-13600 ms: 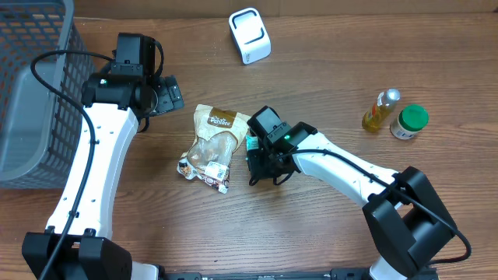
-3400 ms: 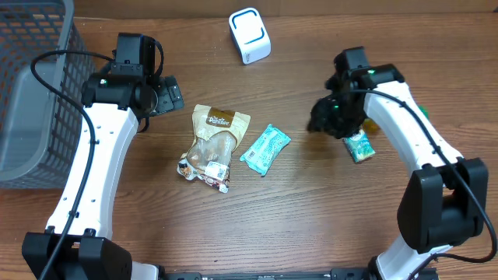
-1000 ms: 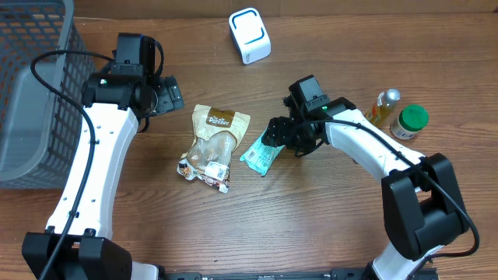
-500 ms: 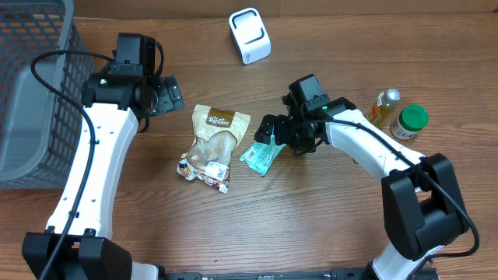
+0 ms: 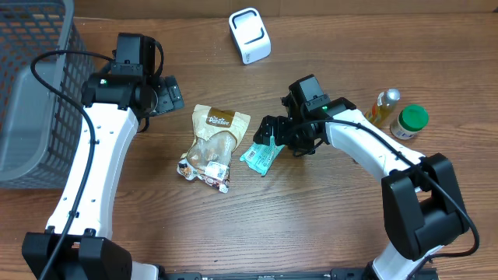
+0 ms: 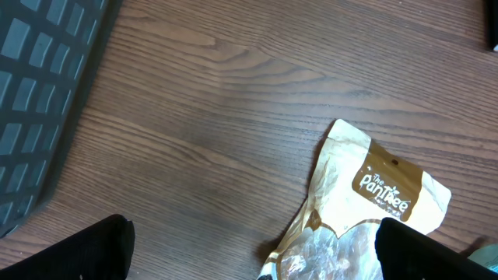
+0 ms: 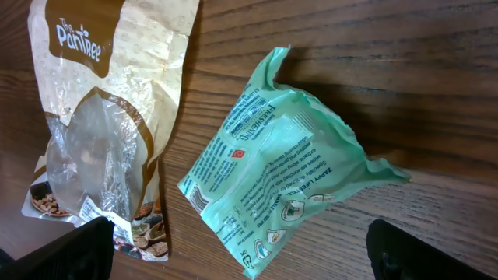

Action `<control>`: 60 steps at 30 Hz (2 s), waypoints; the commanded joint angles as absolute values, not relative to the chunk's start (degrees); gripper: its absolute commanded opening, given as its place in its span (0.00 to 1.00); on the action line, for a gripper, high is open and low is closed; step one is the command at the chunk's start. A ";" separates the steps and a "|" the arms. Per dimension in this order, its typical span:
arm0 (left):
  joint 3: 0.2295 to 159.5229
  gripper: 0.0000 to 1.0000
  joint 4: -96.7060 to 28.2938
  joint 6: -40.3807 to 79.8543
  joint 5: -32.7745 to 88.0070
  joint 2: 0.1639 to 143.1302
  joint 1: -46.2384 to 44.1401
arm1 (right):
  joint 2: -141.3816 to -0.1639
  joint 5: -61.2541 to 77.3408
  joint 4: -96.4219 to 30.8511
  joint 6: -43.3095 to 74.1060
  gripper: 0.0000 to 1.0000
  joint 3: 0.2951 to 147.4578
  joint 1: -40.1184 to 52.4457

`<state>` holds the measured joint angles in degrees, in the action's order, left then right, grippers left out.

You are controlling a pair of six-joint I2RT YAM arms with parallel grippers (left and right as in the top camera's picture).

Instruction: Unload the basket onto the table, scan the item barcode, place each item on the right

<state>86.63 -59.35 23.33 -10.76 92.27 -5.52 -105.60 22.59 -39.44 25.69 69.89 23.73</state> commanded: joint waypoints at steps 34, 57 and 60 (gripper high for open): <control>87.22 1.00 -59.35 21.82 -10.92 92.20 -5.69 | -105.56 18.22 -23.90 34.48 0.73 59.24 24.05; 87.22 1.00 -59.37 21.82 -10.92 92.20 -5.69 | -105.43 23.31 -14.83 41.50 0.04 53.36 22.00; 87.22 1.00 -59.35 21.82 -10.92 92.20 -5.69 | -105.43 27.38 -14.81 38.65 0.04 53.36 20.58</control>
<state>86.63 -59.35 23.33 -10.76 92.27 -5.54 -105.16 21.43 -14.63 41.91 54.39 22.20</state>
